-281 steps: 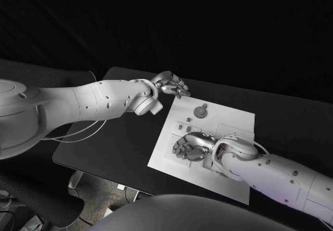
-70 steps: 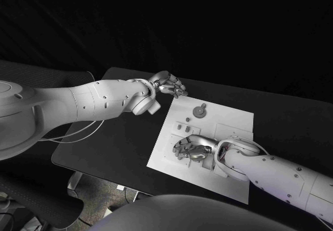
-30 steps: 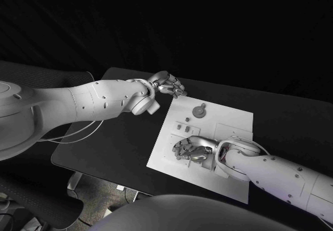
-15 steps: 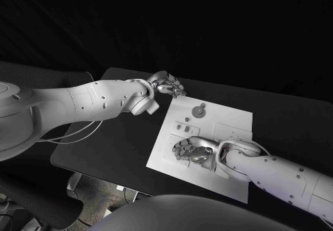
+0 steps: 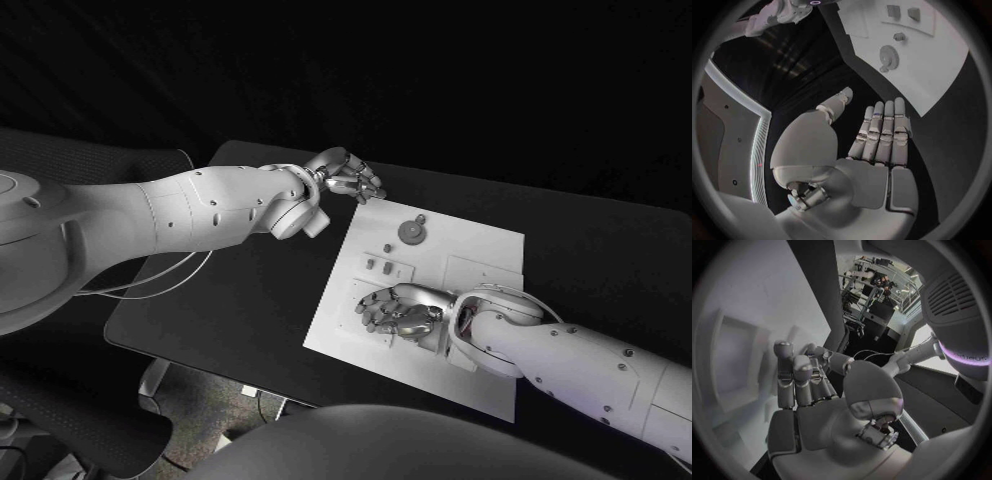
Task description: Assemble the parts on the task board
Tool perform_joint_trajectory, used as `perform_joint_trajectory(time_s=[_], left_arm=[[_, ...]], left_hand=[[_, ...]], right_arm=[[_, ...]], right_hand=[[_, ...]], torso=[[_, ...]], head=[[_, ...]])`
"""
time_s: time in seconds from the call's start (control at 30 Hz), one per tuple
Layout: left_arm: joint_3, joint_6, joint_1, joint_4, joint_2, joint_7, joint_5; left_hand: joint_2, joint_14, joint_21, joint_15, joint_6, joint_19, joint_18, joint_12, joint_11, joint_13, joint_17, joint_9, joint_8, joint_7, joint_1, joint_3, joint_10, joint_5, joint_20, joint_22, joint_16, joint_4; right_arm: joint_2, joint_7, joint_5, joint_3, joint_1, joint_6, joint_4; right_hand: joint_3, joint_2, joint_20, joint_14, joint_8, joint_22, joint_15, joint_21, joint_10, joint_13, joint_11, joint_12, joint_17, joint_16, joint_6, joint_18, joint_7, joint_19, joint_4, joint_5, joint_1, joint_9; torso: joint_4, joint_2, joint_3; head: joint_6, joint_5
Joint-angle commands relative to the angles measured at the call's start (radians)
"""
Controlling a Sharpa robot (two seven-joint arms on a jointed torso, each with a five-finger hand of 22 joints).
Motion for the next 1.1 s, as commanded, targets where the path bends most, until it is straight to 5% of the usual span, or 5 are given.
perform_joint_trajectory(time_s=[0.03,0.33,1.1], left_arm=[[0.001,0.009,0.001,0.001,0.001,0.005,-0.001],[0.001,0.009,0.001,-0.002,0.0,0.005,-0.001],[0.0,0.009,0.001,-0.013,-0.006,0.003,-0.001]], left_hand=[[0.007,0.001,-0.005,0.003,-0.002,-0.004,0.013,-0.005,0.0,-0.001,0.001,-0.002,0.007,0.006,0.006,0.003,0.007,-0.002,0.0,0.001,-0.005,0.001],[0.008,0.001,-0.005,0.003,-0.002,-0.004,0.013,-0.005,0.0,-0.001,0.001,-0.002,0.007,0.006,0.006,0.002,0.007,-0.002,0.0,0.002,-0.005,0.001],[0.008,0.001,-0.006,0.003,-0.001,-0.004,0.013,-0.006,0.0,-0.001,0.002,-0.002,0.008,0.006,0.006,0.002,0.008,-0.002,0.0,0.002,-0.005,0.0]], right_arm=[[-0.006,-0.031,-0.024,-0.004,-0.005,0.031,-0.006],[-0.017,-0.027,-0.014,0.002,-0.004,0.043,0.008],[-0.087,-0.044,-0.009,0.026,0.055,0.069,0.089]], right_hand=[[-0.005,0.002,0.0,-0.005,-0.006,0.001,0.001,-0.007,-0.116,-0.001,0.122,0.0,-0.002,0.005,-0.007,0.133,-0.002,0.001,-0.002,0.003,0.011,-0.001],[-0.006,-0.001,0.001,-0.007,-0.004,0.002,0.001,-0.009,-0.114,-0.001,0.121,0.001,-0.004,0.004,-0.013,0.133,-0.005,-0.001,-0.002,0.003,0.011,-0.001],[-0.022,-0.015,-0.001,-0.012,0.01,0.004,-0.006,-0.017,-0.089,0.004,0.114,0.011,-0.013,0.003,-0.023,0.133,-0.005,-0.002,0.0,0.002,0.006,0.003]], torso=[[0.0002,0.0,-0.0003],[0.0003,0.0,-0.0003],[-0.0009,0.0,0.0004]], head=[[0.0,0.0],[0.0,-0.001],[0.0,-0.014]])
